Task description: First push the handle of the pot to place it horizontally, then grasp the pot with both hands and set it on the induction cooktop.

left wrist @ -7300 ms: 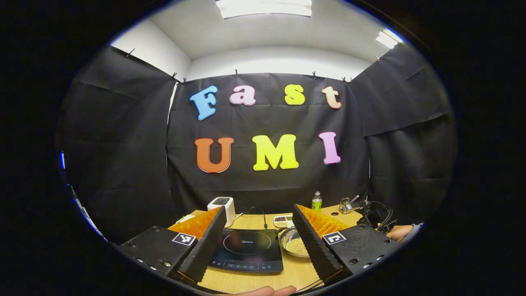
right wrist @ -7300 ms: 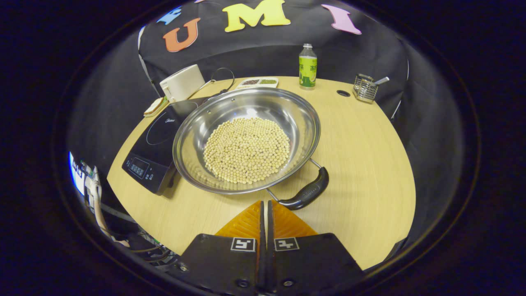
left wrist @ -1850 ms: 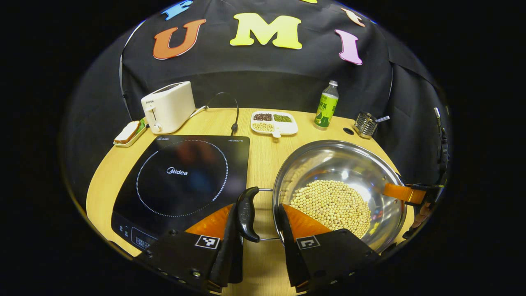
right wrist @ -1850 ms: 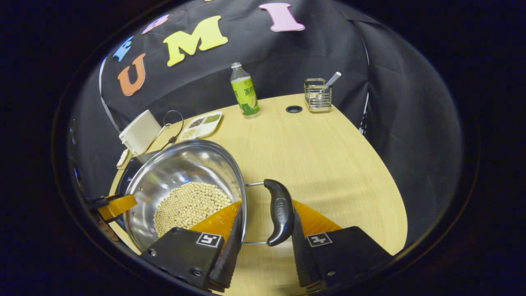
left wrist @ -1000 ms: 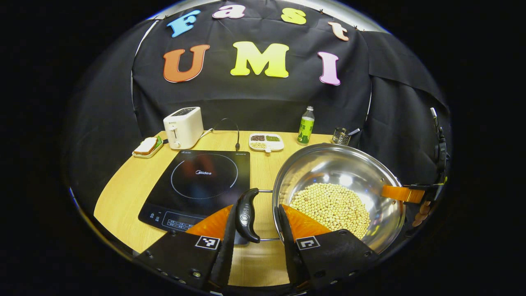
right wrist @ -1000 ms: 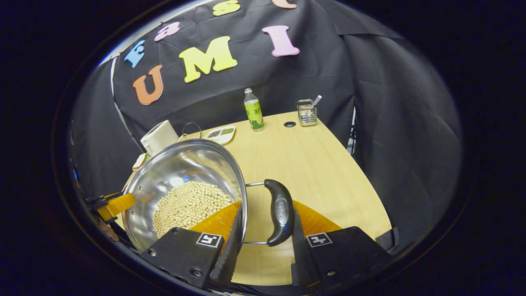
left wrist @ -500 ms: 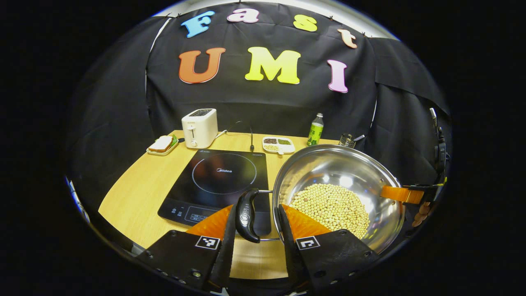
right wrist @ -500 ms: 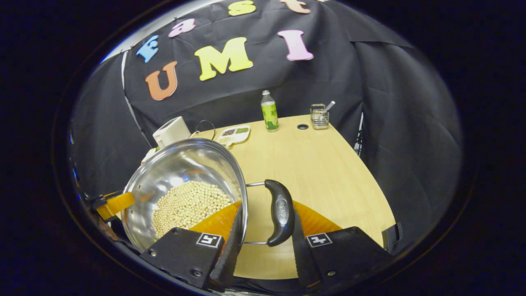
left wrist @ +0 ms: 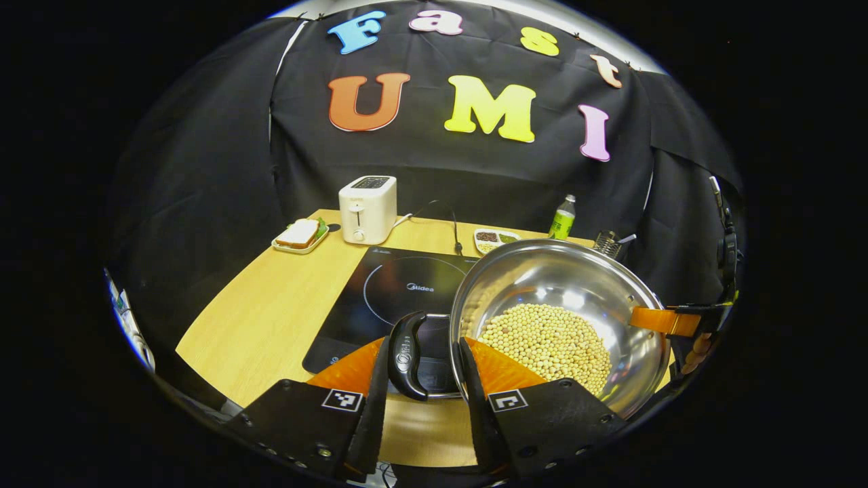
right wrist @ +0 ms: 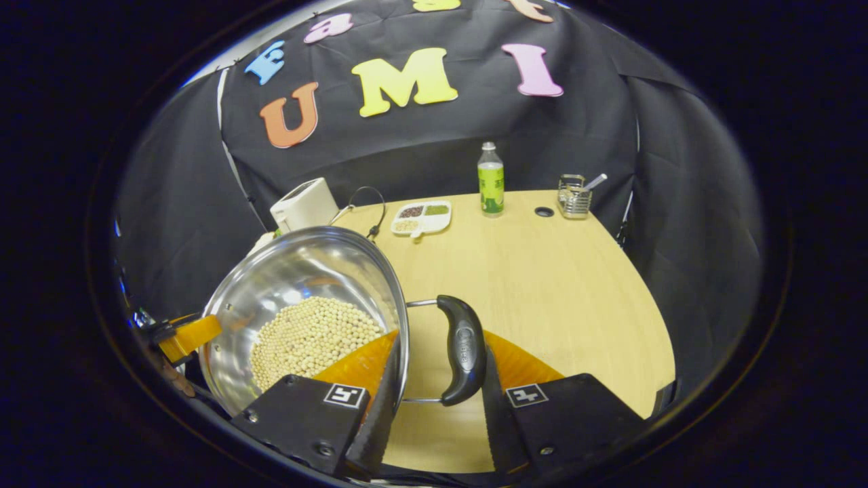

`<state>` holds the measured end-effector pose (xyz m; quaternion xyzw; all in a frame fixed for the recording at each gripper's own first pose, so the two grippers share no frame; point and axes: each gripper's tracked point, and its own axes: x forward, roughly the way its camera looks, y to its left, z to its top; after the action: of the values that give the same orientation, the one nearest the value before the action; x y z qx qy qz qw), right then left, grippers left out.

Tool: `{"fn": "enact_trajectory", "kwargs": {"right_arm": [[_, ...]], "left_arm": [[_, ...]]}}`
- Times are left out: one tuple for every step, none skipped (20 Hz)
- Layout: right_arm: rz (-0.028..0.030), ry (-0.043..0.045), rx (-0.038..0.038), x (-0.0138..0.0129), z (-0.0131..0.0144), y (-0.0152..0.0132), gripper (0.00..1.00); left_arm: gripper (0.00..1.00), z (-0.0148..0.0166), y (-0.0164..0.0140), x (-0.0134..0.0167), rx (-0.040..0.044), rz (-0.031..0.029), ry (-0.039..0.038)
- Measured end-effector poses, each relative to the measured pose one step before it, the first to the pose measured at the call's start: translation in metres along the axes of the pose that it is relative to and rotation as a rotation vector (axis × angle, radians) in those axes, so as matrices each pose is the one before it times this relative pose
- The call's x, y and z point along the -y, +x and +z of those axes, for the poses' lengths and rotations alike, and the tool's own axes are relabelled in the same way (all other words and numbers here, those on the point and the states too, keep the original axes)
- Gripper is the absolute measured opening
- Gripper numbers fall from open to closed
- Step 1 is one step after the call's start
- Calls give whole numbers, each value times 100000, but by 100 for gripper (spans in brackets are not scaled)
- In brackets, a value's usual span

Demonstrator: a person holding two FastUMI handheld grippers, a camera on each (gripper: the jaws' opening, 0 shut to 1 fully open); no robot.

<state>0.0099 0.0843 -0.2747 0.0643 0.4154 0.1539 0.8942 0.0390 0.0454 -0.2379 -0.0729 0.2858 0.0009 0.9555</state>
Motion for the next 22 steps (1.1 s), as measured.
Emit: {"fn": "enact_trajectory", "kwargs": {"right_arm": [[446,-425,-772,-623,416,694,61],[400,-502,-606,-646,400,615,61],[370,-466,-434,-547,560,695,61],[383,-316,-406,-508,484,641,61],[553,-260,146,-488,635,653,61],[503,-453,36,-556,473,636,60],[436,-13,-138,-425,448,586,61],[391,-15,-368,-443,346,558,61],[277,-76,-269,-381,400,515,61],[160,-92,125,-259,551,468,61],[124,-186,224,-285,515,389,61],[161,-94,153,-324,427,516,60],[266,-76,-31,-324,358,540,61],[310,-62,-175,-364,263,463,61],[348,-66,-273,-396,234,658,61],[341,115,-474,-491,247,698,61],[266,116,-571,-443,272,752,61],[4,219,-512,-380,26,923,61],[-111,45,-771,-354,174,994,61],[-404,132,-699,-332,42,874,60],[-710,-39,-910,-301,76,1019,60],[-786,-78,-331,-302,108,934,61]], "left_arm": [[52,358,641,-664,-115,729,-183],[52,397,549,-596,-316,615,-190],[52,337,540,-550,-138,563,-145],[52,442,519,-592,-111,634,-116],[52,447,454,-547,-105,624,131],[52,483,422,-417,291,690,-113],[53,511,453,-432,226,745,-28],[52,461,518,-444,88,663,-165],[52,338,525,-273,103,453,-336],[52,302,468,-300,-54,300,-484],[52,366,361,-169,-118,405,-277],[52,213,365,-362,42,332,29],[52,302,354,-188,22,452,-126],[52,259,442,-508,-65,523,0],[52,250,393,-470,-25,678,-176],[52,362,590,-528,-39,725,-271],[52,106,638,-520,-278,679,-16],[52,148,840,-505,-352,577,-11],[52,79,997,-391,-718,504,-127],[52,-54,1019,-411,-929,200,-169],[52,-148,1214,-316,-1541,-240,-1040],[52,-329,1051,-272,-2697,-272,-1569]]}}
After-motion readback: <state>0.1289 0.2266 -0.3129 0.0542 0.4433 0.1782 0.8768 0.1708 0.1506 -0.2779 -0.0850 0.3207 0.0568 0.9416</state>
